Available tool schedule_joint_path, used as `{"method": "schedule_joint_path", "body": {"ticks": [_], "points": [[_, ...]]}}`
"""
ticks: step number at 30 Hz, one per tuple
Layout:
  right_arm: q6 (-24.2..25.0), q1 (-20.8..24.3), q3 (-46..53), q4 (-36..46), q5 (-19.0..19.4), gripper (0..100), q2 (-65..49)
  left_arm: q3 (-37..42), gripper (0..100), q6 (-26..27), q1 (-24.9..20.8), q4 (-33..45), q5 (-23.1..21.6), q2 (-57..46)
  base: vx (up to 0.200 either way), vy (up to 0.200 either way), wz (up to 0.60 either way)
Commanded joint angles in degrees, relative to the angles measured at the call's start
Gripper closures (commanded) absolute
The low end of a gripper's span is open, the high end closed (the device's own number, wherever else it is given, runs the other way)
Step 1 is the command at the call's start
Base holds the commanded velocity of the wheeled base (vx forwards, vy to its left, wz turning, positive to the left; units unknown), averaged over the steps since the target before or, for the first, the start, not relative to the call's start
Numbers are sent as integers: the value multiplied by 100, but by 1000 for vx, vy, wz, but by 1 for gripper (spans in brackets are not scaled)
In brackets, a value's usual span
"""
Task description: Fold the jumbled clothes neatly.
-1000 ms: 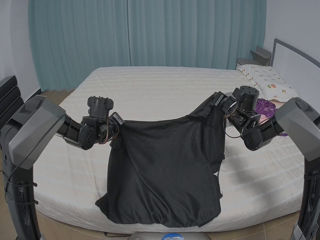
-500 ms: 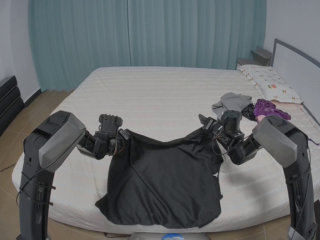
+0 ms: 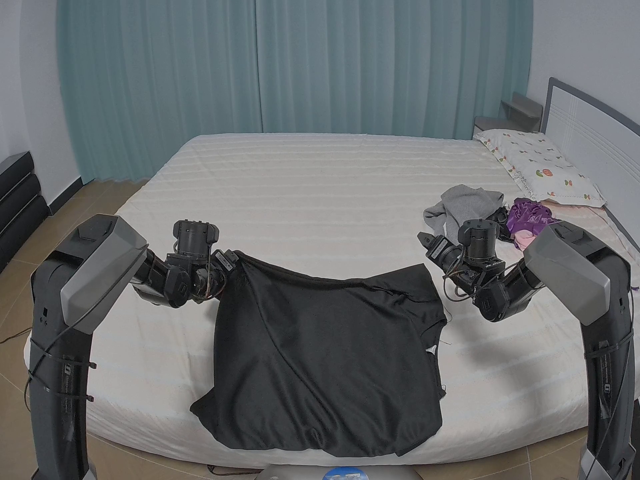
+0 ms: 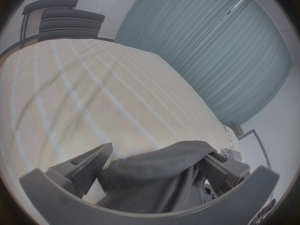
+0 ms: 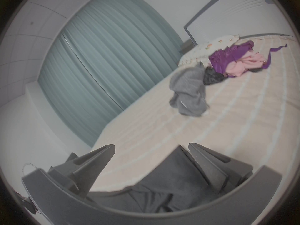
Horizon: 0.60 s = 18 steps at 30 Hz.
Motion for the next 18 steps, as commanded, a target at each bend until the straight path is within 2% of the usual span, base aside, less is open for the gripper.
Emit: {"method": "schedule_joint_path", "body": {"ticks": [1,6,7,12,16,18], "points": [[145,-74,280,369,141,0,-296,70,0,287,122,606,-319,-273,0,0,0],[207,-57,403,466,273,0,-296,123,0,498,149,1072,-627,-308,0,0,0],[216,-48,535,483,396,0,-314,299,0,586,157,1221,-838,-405,0,0,0],[216,-22,685,492,440,0,-322,580,0,771,219,1239,-1093,-607,0,0,0],[233,-22,737,641,554,0,-322,800,0,858,368,1379,-1620,-941,0,0,0],[321,-22,737,712,598,0,-331,791,0,779,421,1388,-1725,-1047,0,0,0]]}}
